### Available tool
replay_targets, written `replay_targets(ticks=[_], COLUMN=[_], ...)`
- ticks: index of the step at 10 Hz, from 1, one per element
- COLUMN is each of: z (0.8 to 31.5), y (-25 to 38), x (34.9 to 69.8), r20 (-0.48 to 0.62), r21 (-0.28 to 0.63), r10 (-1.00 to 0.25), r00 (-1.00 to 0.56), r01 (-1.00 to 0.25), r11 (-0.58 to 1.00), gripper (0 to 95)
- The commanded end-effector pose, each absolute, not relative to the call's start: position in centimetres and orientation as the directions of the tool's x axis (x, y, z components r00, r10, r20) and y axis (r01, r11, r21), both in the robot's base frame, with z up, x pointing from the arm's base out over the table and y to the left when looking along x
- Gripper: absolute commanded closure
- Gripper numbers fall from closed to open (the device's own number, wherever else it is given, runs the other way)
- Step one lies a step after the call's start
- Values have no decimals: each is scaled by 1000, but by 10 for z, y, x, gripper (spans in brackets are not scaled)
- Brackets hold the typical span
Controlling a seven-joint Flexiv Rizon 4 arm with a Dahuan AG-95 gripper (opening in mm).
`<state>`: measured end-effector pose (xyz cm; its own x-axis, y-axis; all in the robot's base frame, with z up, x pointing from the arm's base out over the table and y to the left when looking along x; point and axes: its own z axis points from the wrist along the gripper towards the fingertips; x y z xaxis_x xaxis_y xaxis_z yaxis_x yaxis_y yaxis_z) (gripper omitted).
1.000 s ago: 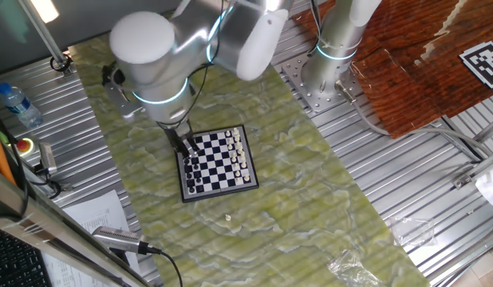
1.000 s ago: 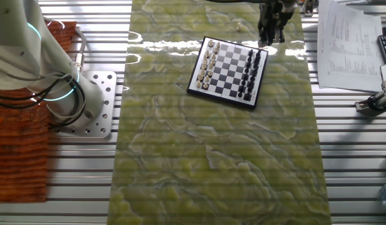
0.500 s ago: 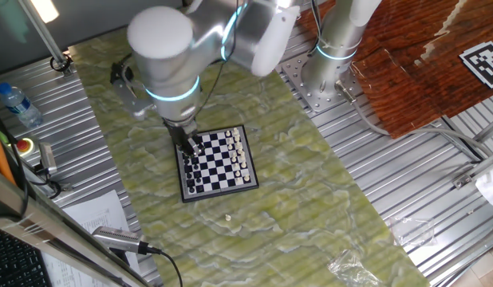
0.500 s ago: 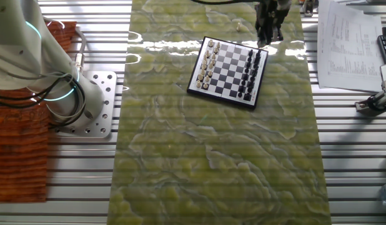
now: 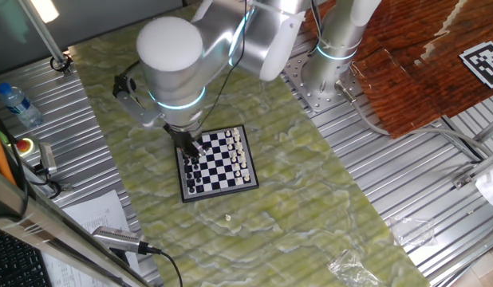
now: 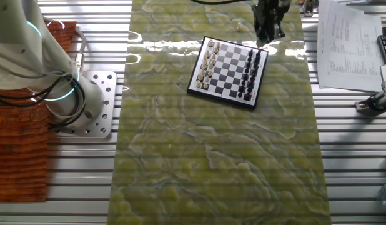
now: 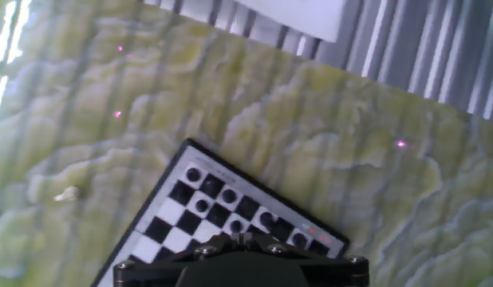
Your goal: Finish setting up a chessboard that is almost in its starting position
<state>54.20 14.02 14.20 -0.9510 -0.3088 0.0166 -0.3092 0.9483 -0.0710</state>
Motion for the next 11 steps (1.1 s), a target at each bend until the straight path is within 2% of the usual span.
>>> replay_targets(ticks=[1,5,8,11], z=[136,111,105,105], y=[179,202,208,208], x=[531,509,503,503], r20=[-9,-28,-26,2], r21=[-36,68,50,34], r10=[-167,-149,-137,-196], r00=[-986,-988,-990,-981], r01=[-166,-150,-138,-196], r11=[985,986,989,980], gripper=[950,950,950,950])
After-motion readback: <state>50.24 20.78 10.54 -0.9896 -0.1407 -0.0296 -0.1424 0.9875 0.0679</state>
